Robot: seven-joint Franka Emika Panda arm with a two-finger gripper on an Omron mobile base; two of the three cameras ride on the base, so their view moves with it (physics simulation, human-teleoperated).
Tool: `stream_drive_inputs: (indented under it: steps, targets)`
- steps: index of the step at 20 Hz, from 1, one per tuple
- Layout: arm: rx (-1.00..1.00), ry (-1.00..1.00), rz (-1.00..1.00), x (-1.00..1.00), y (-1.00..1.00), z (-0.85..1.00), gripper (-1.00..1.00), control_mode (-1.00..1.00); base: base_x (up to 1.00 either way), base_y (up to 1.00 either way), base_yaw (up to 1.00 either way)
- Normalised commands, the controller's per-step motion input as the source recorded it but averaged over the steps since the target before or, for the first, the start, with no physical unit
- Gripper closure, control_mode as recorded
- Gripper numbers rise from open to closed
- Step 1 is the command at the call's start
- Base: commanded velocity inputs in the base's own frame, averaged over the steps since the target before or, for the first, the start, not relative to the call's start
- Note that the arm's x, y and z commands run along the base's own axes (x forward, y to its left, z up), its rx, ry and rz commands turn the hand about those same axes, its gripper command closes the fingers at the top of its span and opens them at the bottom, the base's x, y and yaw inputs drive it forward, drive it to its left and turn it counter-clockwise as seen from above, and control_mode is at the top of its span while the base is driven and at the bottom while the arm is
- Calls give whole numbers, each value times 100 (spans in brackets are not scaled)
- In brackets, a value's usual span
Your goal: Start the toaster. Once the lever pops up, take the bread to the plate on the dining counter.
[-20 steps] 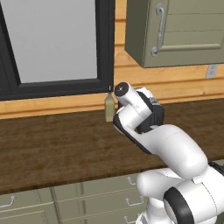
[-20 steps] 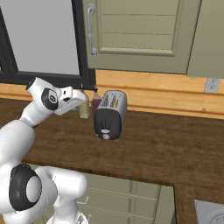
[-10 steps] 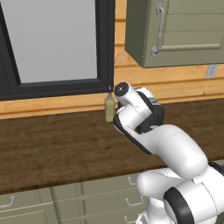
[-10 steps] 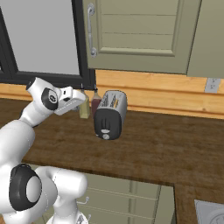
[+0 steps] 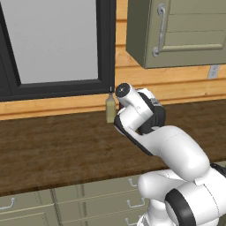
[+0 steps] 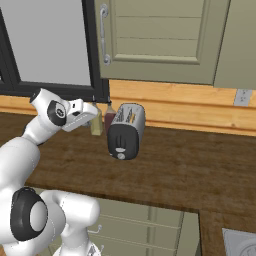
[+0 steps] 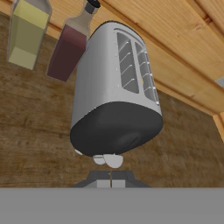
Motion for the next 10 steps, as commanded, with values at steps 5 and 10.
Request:
stream_drive_inputs:
  steps: [5, 10]
  targets:
    - [0, 0, 0, 0, 0, 0, 100, -100, 0, 0, 0]
    - [0, 0, 0, 0, 0, 0, 100, -100, 0, 0, 0]
